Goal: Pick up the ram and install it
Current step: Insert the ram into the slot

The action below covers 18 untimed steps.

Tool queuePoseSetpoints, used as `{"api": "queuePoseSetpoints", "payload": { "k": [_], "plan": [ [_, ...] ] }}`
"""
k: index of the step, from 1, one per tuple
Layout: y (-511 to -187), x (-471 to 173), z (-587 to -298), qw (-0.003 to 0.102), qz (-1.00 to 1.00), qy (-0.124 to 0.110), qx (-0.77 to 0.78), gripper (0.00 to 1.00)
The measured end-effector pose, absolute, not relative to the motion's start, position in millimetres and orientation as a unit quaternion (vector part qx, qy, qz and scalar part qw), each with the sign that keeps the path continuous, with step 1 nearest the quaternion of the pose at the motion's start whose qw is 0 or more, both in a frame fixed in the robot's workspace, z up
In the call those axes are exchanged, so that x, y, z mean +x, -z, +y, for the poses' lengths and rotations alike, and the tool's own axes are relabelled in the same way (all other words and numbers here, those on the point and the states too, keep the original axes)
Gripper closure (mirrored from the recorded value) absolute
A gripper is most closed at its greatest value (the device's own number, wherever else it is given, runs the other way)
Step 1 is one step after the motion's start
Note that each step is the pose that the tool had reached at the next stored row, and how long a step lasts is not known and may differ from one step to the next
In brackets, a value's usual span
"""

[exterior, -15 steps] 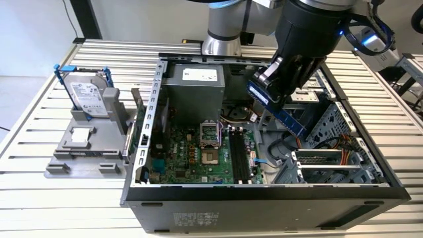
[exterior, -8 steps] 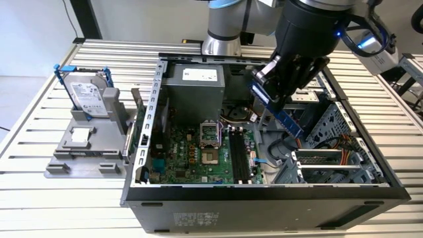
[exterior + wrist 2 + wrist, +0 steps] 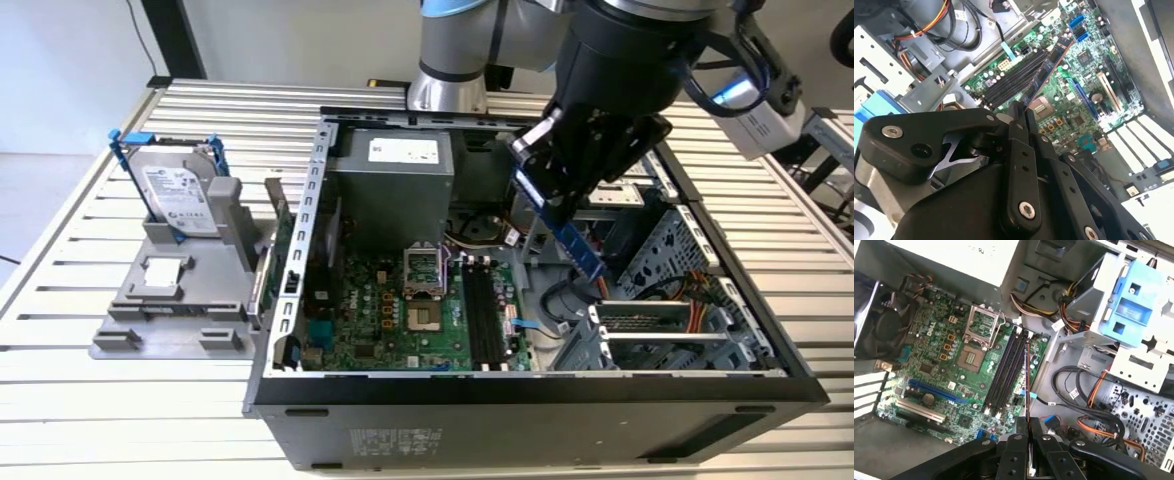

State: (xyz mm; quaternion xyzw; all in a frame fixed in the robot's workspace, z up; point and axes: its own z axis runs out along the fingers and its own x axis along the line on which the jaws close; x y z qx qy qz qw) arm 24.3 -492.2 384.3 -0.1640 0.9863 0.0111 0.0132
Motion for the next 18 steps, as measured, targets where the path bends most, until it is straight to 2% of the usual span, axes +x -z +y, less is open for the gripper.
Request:
{"api": "queuePoseSetpoints", "payload": {
  "k": [18],
  "plan": [
    [-384.3,24.3,-492.2,0.014,0.999,-0.009,-0.041,1.0]
  ]
}}
